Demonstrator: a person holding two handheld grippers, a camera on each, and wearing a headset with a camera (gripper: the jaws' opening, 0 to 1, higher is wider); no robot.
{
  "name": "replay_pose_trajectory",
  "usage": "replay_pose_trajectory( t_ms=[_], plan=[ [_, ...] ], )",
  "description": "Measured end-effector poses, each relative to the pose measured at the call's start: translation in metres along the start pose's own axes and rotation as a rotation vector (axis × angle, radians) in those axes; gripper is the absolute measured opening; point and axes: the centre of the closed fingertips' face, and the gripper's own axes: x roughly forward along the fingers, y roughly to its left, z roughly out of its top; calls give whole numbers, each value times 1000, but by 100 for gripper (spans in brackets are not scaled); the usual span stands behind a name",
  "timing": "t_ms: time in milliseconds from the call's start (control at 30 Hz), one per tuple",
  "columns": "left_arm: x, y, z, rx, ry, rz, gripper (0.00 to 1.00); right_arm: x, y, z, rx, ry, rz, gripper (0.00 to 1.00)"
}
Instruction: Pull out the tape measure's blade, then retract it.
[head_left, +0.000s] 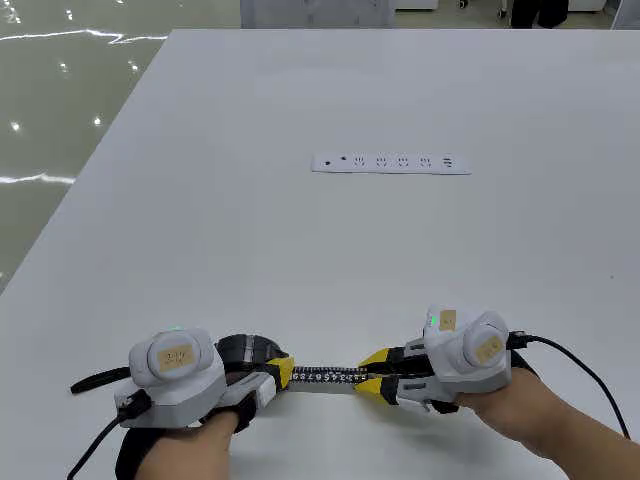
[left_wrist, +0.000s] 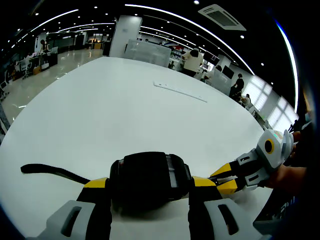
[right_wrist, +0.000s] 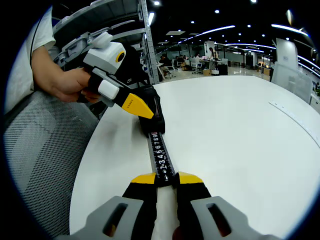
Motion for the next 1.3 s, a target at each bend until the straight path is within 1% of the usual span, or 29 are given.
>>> replay_pose_trajectory(
  t_ms=[33, 167, 333, 433, 467, 533, 700, 1133, 1300],
  plan=[
    [0, 0, 0, 9, 2, 3, 58, 0, 1, 0, 0, -2, 2, 9],
    [0, 0, 0, 9, 2, 5, 58, 3, 1, 2, -11, -3, -6, 9],
    [1, 0, 0, 15, 3, 8, 58, 6, 3, 5, -11, -6, 1, 9],
    [1, 0, 0, 19, 4, 8, 58, 14, 6, 10, -11, -15, 10, 9],
    [1, 0, 0, 20, 5, 6, 58, 19, 9, 15, -16, -23, 14, 9],
    [1, 0, 0, 19, 5, 6, 58, 29, 11, 21, -29, -22, 14, 9],
    [0, 0, 0, 14, 5, 3, 59, 40, 13, 28, -30, -27, 19, 9],
    [0, 0, 0, -4, 1, -3, 59, 57, 15, 38, -22, -33, 30, 9],
    [0, 0, 1, -8, -2, -6, 59, 60, 15, 39, -14, -41, 29, 10]
  ],
)
